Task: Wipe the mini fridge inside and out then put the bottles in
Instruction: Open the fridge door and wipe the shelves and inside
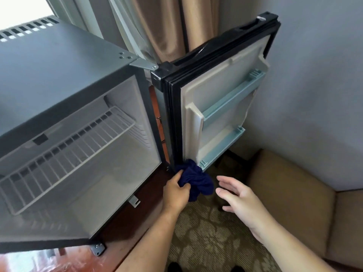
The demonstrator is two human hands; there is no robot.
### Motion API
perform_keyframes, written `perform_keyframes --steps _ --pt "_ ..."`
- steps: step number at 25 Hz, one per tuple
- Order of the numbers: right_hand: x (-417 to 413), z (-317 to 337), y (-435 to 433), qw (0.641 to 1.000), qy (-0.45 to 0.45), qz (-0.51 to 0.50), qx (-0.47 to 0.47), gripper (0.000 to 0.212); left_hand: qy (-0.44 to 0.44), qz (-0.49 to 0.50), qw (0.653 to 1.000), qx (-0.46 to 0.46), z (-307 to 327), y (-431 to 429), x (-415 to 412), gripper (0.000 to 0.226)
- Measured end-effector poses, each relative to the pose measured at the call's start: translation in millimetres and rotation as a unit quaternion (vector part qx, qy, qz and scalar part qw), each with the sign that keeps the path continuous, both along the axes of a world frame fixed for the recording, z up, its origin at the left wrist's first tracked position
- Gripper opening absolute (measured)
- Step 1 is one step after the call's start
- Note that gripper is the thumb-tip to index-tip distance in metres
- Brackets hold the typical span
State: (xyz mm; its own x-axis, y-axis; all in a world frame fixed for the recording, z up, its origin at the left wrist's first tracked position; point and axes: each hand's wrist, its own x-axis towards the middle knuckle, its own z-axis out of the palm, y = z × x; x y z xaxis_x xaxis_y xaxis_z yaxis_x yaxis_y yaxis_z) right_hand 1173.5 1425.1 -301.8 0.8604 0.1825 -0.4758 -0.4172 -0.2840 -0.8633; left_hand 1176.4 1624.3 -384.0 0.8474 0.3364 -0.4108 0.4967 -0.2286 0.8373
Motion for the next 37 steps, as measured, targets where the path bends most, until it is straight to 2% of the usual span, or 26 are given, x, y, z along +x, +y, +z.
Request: perform_keyframes --steps 5,10,16,21,23,25,27,32,37 --pt "-2 -24 8 0.999 0.03 -0.017 -0.016 0.035 0.019 0.002 0.999 -0.035 -22 -3 9 0.05" --pt "-11 -17 22 0.998 0.049 -0.023 -0.043 0.039 0.023 0.019 0.996 -0.087 -12 14 -13 0.048" --pt "-17 3 61 0.997 0.018 0.034 -0.066 0.069 -0.012 0.052 0.986 -0.157 27 48 -48 0.048" --pt "-23 14 106 0.994 0.01 0.11 0.022 0.092 -0.061 0.115 0.968 -0.216 58 76 -73 0.042" --pt "-22 17 120 0.988 0.026 0.12 0.089 0.09 -0.081 0.126 0.964 -0.222 70 83 -81 0.039" --pt "-19 21 131 0.976 0.079 0.123 0.159 0.079 -0.096 0.143 0.959 -0.225 78 85 -90 0.037" --pt "-15 23 137 0.964 0.115 0.146 0.19 0.073 -0.102 0.174 0.953 -0.225 86 82 -100 0.04" --pt "-4 18 134 0.944 0.142 0.227 0.194 0.056 -0.1 0.245 0.946 -0.185 86 67 -117 0.053" --pt "7 7 131 0.925 0.149 0.314 0.158 0.047 -0.108 0.321 0.92 -0.197 72 47 -130 0.053"
